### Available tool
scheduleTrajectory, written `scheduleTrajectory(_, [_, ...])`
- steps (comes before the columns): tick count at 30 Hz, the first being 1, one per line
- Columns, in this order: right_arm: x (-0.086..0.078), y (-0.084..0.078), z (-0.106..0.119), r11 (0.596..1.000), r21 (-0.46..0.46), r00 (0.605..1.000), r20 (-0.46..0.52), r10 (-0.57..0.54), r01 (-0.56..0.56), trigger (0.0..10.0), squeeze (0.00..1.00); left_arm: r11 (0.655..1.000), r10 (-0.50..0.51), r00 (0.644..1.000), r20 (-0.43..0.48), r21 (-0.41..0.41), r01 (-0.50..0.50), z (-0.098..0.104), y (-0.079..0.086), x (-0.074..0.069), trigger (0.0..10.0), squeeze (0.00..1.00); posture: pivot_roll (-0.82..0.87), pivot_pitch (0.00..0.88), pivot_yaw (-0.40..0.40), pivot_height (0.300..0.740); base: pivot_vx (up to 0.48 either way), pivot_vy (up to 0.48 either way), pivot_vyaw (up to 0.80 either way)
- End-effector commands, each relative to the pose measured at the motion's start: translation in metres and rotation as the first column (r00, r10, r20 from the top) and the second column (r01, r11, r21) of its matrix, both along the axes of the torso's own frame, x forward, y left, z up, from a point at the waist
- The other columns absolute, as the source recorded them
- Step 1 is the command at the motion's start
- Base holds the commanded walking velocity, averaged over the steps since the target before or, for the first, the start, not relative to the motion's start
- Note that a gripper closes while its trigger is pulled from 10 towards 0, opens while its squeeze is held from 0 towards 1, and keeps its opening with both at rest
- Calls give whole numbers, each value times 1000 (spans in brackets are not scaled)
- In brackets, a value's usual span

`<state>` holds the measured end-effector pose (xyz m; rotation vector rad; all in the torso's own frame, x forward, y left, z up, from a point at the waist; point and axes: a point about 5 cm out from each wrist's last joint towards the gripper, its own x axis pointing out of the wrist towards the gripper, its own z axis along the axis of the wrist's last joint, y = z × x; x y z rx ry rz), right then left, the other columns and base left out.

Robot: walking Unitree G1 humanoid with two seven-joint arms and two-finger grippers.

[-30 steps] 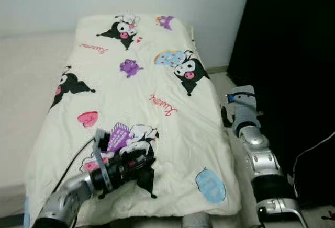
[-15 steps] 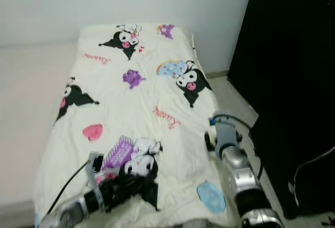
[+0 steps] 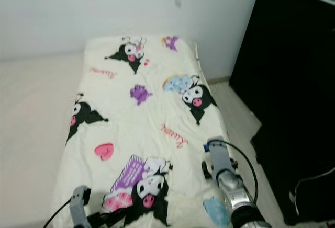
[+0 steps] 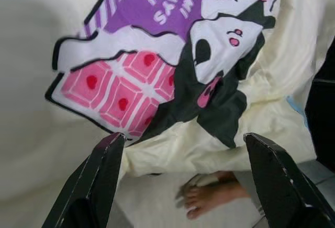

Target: Clean up the room

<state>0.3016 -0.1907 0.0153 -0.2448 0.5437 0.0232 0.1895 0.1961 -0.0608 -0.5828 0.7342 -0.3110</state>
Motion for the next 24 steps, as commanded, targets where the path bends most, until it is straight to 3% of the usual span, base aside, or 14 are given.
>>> scheduleTrajectory(1, [-8, -4, -9, 1000, -14, 999, -37, -6, 6, 10000, 0, 999, 17, 997, -78, 44, -13, -10, 8, -18, 10000, 0, -164, 129, 15, 695, 0, 0, 0])
scheduleTrajectory(2, [-8, -4, -9, 1000, -14, 999, -37, -6, 6, 10000, 0, 999, 17, 997, -78, 44, -13, -10, 8, -18, 10000, 0, -164, 129, 15, 695, 0, 0, 0])
scheduleTrajectory(4, [-12, -6, -16, 1000, -31, 998, -66, -4, 2, 10000, 0, 993, 61, 983, -174, 109, -42, -22, 12, -38, 10000, 0, -161, 122, 15, 704, 0, 0, 0])
scheduleTrajectory(5, [-12, -6, -16, 1000, -31, 998, -66, -4, 2, 10000, 0, 993, 61, 983, -174, 109, -42, -22, 12, -38, 10000, 0, -161, 122, 15, 704, 0, 0, 0])
scheduleTrajectory(7, [-25, -8, -31, 999, -44, 991, -135, -16, 10, 10000, 0, 979, 126, 966, -227, 188, -83, -28, 17, -48, 10000, 0, -159, 117, 12, 714, 0, 0, 0])
scheduleTrajectory(13, [-37, -8, -43, 996, 37, 980, -187, -72, 80, 10000, 0, 968, 159, 961, -226, 229, -107, -29, 14, -45, 10000, 0, -158, 119, 9, 728, 0, 0, 0])
scheduleTrajectory(18, [-37, -5, -44, 998, 33, 984, -174, -49, 55, 10000, 0, 966, 158, 964, -215, 238, -105, -29, 7, -37, 10000, 0, -163, 119, 10, 733, 0, 0, 0])
scheduleTrajectory(24, [-35, -4, -43, 999, 3, 986, -162, -31, 32, 10000, 0, 963, 147, 967, -206, 251, -92, -28, 0, -31, 10000, 0, -165, 116, 9, 733, 0, 460, 0])
